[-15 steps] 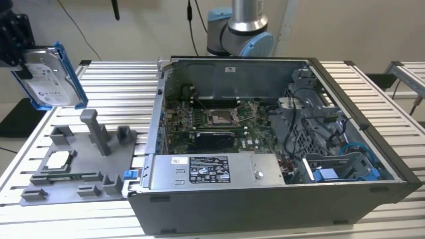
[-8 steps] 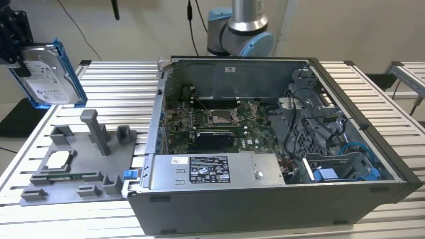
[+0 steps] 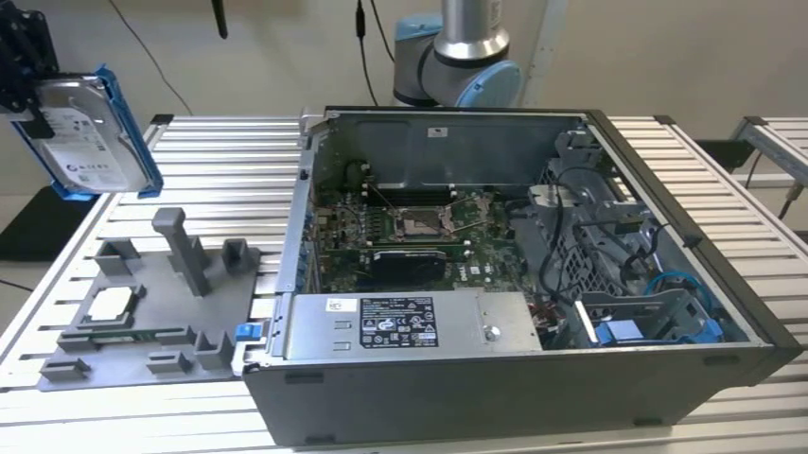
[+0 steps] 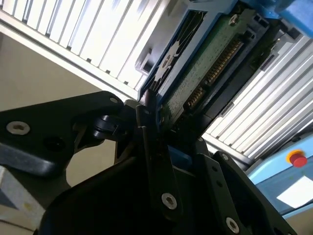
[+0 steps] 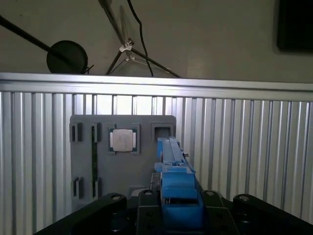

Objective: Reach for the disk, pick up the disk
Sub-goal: 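Pick up the disk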

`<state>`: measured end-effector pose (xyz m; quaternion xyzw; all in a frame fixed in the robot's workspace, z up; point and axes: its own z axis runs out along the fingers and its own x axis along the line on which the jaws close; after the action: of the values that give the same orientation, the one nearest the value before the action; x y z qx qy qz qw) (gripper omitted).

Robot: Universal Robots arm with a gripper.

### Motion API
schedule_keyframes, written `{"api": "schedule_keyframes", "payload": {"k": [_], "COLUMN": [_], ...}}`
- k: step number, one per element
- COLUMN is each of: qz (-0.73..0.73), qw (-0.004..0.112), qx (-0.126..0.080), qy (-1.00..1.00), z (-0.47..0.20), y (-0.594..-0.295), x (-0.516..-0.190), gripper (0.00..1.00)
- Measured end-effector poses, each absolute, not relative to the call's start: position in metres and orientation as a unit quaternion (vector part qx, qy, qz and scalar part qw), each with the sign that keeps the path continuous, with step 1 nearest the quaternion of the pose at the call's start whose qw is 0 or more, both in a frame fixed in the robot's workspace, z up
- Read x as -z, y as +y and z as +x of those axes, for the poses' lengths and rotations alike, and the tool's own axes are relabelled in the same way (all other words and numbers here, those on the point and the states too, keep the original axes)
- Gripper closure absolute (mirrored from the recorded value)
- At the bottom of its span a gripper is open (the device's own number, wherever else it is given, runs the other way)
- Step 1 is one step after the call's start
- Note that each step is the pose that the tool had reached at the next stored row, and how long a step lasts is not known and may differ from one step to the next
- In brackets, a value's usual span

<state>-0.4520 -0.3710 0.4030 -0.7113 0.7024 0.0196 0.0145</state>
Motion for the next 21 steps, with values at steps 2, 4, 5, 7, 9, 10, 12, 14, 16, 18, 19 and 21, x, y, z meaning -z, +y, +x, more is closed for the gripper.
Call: {"api": "schedule_keyframes", "payload": {"k": [2,4,5,7,9,10,12,14,16,18,19,21], "qz": [-0.711,-0.711,-0.711,-0.711,-0.711,-0.711,-0.711,-0.711,-0.711,-0.711,-0.711,-0.711], "qw": [0.014,0.014,0.014,0.015,0.014,0.014,0.014,0.014,0.014,0.014,0.014,0.014], "qx": [-0.02,-0.02,-0.02,-0.02,-0.02,-0.02,-0.02,-0.02,-0.02,-0.02,-0.02,-0.02], "qy": [0.702,0.702,0.702,0.702,0.702,0.702,0.702,0.702,0.702,0.702,0.702,0.702], "z": [-0.452,-0.452,-0.452,-0.452,-0.452,-0.452,-0.452,-0.452,-0.452,-0.452,-0.452,-0.452], "y": [-0.371,-0.371,-0.371,-0.371,-0.371,-0.371,-0.371,-0.371,-0.371,-0.371,-0.371,-0.371], "x": [-0.405,-0.406,-0.407,-0.408,-0.41,-0.411,-0.412,-0.414,-0.415,-0.417,-0.417,-0.419], "gripper": [1.0,1.0,1.0,1.0,1.0,1.0,1.0,1.0,1.0,1.0,1.0,1.0]}}
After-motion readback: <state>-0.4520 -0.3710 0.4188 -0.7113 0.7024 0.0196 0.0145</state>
